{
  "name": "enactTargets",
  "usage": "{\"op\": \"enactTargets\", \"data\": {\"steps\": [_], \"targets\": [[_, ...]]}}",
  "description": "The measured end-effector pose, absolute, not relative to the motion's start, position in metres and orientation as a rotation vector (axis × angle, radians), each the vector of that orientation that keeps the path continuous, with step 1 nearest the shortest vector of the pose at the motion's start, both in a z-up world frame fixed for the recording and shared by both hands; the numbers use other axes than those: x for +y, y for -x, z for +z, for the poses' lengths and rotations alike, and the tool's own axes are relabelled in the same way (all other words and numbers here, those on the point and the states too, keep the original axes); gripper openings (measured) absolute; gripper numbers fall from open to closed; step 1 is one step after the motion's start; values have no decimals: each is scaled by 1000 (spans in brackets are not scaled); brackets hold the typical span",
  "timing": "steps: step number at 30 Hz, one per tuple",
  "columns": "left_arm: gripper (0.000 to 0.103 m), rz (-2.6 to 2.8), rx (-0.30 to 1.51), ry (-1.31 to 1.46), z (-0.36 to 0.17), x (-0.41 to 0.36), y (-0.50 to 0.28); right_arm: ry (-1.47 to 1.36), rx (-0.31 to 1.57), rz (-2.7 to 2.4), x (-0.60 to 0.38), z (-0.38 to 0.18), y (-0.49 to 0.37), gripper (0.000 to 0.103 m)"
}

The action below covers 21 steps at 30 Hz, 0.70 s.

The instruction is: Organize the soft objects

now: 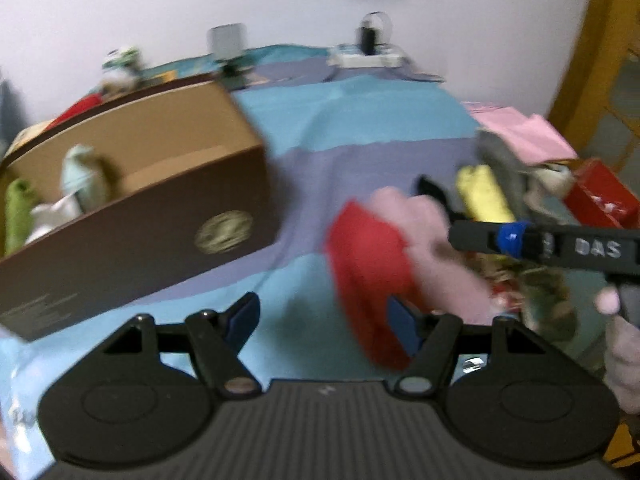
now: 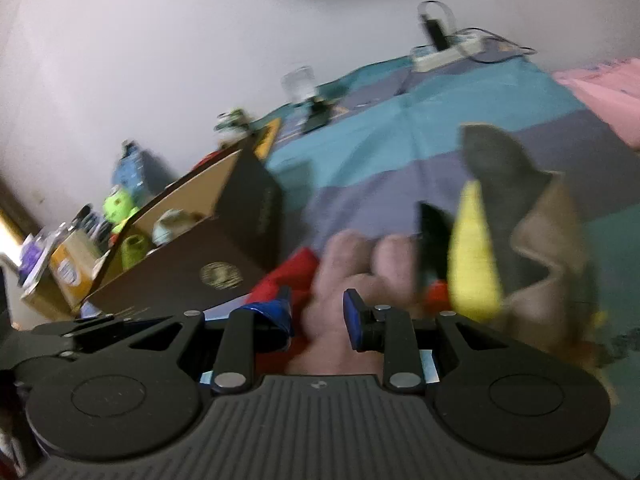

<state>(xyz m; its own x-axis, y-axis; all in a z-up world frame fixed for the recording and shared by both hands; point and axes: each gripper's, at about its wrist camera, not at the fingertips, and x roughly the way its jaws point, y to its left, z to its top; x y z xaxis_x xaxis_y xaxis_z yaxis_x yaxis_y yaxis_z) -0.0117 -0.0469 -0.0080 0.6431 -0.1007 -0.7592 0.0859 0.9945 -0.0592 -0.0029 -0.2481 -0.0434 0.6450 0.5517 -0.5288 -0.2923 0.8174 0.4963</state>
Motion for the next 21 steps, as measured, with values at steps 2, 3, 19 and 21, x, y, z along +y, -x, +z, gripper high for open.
{"op": "enactTargets", "data": {"steps": [2,3,19,21], "targets": [[69,-155,847,14,-7,-60,9,-406,727,470,-258,-46,1,10],[69,-183,835,14,-5,-65,8,-414,731,466,-261,-47,0,10],[69,-267,799,10,-15,-94,-7,-432,786,570,-240,-49,-25,11],[69,-243,828,66,-24,-81,-14,-410,784,545,-240,-48,-25,11]]}}
